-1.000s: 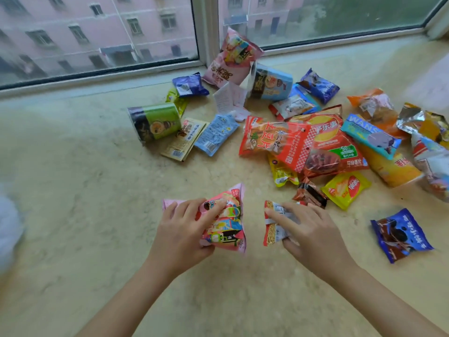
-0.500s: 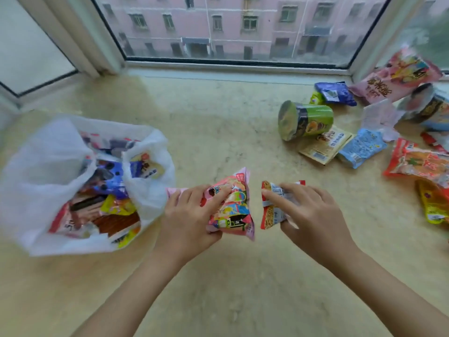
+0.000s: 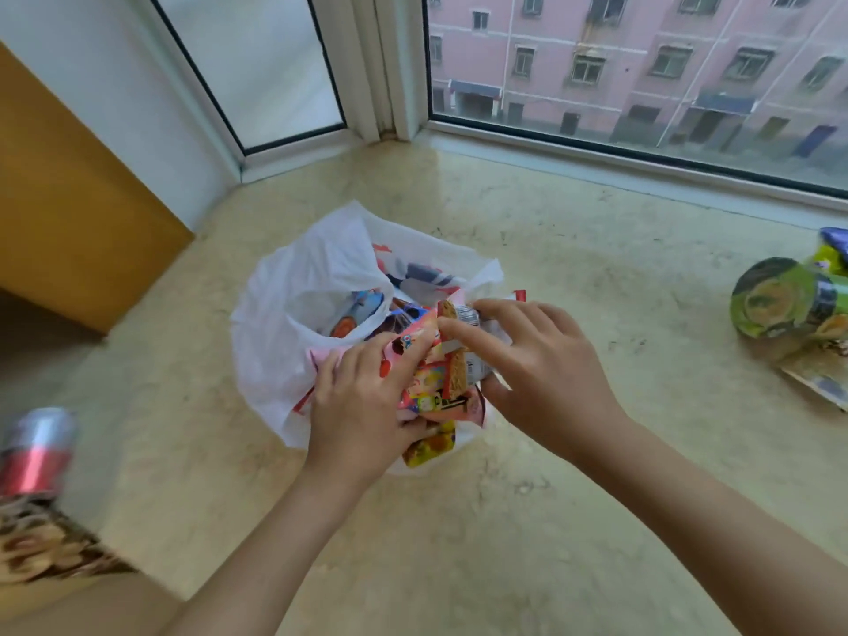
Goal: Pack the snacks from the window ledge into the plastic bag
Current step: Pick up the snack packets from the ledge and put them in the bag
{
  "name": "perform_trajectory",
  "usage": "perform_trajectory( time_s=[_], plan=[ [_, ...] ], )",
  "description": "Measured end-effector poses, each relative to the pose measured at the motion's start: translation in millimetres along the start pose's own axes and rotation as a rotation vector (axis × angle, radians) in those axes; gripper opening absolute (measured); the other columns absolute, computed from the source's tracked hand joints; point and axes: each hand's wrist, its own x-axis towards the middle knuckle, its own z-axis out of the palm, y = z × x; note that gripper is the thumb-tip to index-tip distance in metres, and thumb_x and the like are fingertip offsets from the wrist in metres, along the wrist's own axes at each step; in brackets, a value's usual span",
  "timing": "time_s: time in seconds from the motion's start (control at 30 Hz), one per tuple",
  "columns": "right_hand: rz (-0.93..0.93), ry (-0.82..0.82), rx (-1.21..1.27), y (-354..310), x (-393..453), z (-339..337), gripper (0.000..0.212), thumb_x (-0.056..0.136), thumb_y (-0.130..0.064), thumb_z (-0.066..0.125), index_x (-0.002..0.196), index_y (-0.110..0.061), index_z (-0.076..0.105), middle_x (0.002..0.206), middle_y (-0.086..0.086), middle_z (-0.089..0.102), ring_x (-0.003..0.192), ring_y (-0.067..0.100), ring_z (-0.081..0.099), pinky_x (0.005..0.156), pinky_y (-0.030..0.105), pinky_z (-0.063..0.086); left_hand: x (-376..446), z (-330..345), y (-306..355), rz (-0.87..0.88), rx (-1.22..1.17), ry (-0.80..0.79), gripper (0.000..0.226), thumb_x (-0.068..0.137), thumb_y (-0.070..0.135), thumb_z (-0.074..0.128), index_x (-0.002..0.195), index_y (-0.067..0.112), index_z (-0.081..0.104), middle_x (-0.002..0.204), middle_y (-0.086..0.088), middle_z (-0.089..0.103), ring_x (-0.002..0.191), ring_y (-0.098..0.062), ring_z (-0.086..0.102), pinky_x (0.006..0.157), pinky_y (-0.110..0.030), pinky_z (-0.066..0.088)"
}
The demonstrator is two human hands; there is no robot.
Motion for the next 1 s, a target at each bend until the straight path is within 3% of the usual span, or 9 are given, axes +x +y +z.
perform_trajectory(
  time_s=[0.2,0.3,0.43,0.53,0.67,0.77,0.83,0.9,1.0],
  plan=[
    [-0.153,-0.091,-0.011,-24.4,37.8,37.0,0.070,0.059,0.004,0.064,0.124,-0.020,0.061,0.117,0.013,0.062,0.107,0.033,0.059,0.065,0.039,0.050,-11.9,27.5,-15.6,-0.071,0.034,-0.095,0.094,0.056,0.074,0.066,0.129,0.021,0.039,0.124,-0.004,0.053,0.116,-0.023,0.048,0.094,-0.052,0.045],
    [-0.190,-0.107,0.009,-28.7,52.8,49.2,0.066,0.065,0.007,0.048,0.126,-0.016,0.057,0.118,0.012,0.061,0.112,0.034,0.057,0.059,0.042,0.053,-7.4,33.8,-19.8,-0.111,0.114,-0.179,0.105,0.057,0.082,0.058,0.139,0.023,0.027,0.138,-0.003,0.040,0.129,-0.021,0.034,0.102,-0.057,0.037],
    [-0.084,-0.092,0.091,-29.4,71.3,57.1,0.063,0.072,0.002,0.039,0.130,-0.017,0.055,0.122,0.009,0.060,0.117,0.037,0.053,0.058,0.039,0.053,9.0,32.7,-18.0,-0.269,0.103,-0.232,0.117,0.055,0.088,0.046,0.143,0.017,0.017,0.148,-0.004,0.034,0.139,-0.027,0.033,0.103,-0.058,0.034],
    [-0.006,-0.201,0.161,-28.9,63.3,61.6,0.064,0.077,-0.036,0.057,0.140,-0.028,0.045,0.142,0.005,0.046,0.135,0.032,0.037,0.062,0.034,0.049,19.4,30.6,-21.6,-0.334,-0.079,-0.261,0.128,0.057,0.083,0.053,0.152,0.015,-0.002,0.160,-0.004,0.009,0.147,-0.024,0.007,0.117,-0.046,0.013],
    [-0.002,-0.428,0.114,-27.5,41.7,69.3,0.099,0.064,-0.083,0.046,0.149,-0.037,0.024,0.160,0.002,0.008,0.147,0.029,0.007,0.099,0.056,0.039,23.9,16.7,-57.6,-0.223,-0.346,-0.485,0.142,0.051,0.070,0.074,0.151,0.022,-0.015,0.158,0.006,-0.020,0.144,-0.012,-0.022,0.118,-0.040,-0.008],
    [-0.037,-0.494,0.022,-26.1,35.9,74.9,0.112,0.056,-0.084,0.055,0.149,-0.039,0.012,0.161,0.005,-0.001,0.146,0.032,0.000,0.101,0.061,0.037,29.2,4.2,-88.7,-0.114,-0.529,-0.590,0.134,0.044,0.088,0.058,0.153,0.031,0.004,0.160,0.010,-0.002,0.143,-0.004,-0.013,0.120,-0.038,-0.001],
    [-0.071,-0.476,-0.025,-25.4,33.9,78.6,0.111,0.058,-0.069,0.070,0.149,-0.039,0.013,0.160,0.010,0.004,0.145,0.036,0.006,0.095,0.061,0.040,40.3,0.2,-93.7,-0.189,-0.620,-0.477,0.104,0.065,0.090,0.037,0.150,0.033,0.021,0.158,0.009,0.019,0.145,-0.006,0.004,0.118,-0.037,0.010],
    [-0.080,-0.448,-0.034,-23.7,32.0,81.7,0.110,0.059,-0.057,0.076,0.149,-0.038,0.016,0.159,0.013,0.010,0.144,0.038,0.012,0.092,0.061,0.042,54.8,5.6,-87.0,-0.240,-0.467,-0.348,0.064,0.090,0.068,0.026,0.144,0.035,0.036,0.147,0.006,0.043,0.139,-0.013,0.031,0.113,-0.038,0.019],
    [-0.099,-0.415,-0.033,-21.0,28.6,84.5,0.109,0.058,-0.054,0.079,0.148,-0.036,0.021,0.158,0.015,0.016,0.143,0.040,0.017,0.092,0.061,0.042,69.8,10.9,-69.7,-0.239,-0.176,-0.421,0.048,0.099,0.052,0.024,0.141,0.036,0.041,0.130,0.003,0.060,0.122,-0.017,0.052,0.115,-0.044,0.009]
  ],
)
